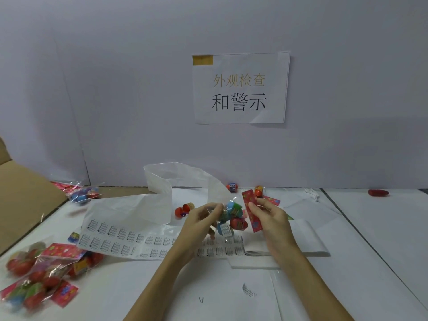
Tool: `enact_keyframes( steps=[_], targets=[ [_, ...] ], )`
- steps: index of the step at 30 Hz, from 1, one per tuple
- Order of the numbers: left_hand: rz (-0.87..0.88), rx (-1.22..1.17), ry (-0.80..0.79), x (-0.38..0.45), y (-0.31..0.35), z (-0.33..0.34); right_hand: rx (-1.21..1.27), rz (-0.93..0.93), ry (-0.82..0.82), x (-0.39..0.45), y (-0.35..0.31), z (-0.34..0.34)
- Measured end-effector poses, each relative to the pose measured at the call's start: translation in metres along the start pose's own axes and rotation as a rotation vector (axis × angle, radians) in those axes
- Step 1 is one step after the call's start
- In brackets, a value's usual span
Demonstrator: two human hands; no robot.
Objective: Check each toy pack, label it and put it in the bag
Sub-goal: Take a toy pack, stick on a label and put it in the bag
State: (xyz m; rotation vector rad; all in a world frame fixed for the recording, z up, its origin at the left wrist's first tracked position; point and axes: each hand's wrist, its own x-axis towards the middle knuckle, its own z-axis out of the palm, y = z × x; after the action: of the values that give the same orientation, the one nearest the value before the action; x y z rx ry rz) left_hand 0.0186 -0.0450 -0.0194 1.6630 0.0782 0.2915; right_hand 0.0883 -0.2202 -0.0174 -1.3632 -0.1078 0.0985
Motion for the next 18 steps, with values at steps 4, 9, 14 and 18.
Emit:
enact_keyframes(
  steps=[4,9,14,18],
  targets=[
    [-0.021,-0.009,0.001,0.0,0.0,-0.002,-0.02,-0.026,-0.081,-0.004,-0.005,-0.001],
    [-0.045,-0.077,-0.024,0.002,0.001,0.001,0.193,0.111,-0.114,-0.003,-0.007,-0.003],
    [-0.078,-0.245,0.103,0.005,-0.005,0.004,-0.303,-0.382,0.119,-0.003,0.003,0.0],
    [-0.138,-0.471,0.12,0.009,-0.006,0.002,-0.473,-0.523,-0.026,-0.01,0.01,0.009]
  ],
)
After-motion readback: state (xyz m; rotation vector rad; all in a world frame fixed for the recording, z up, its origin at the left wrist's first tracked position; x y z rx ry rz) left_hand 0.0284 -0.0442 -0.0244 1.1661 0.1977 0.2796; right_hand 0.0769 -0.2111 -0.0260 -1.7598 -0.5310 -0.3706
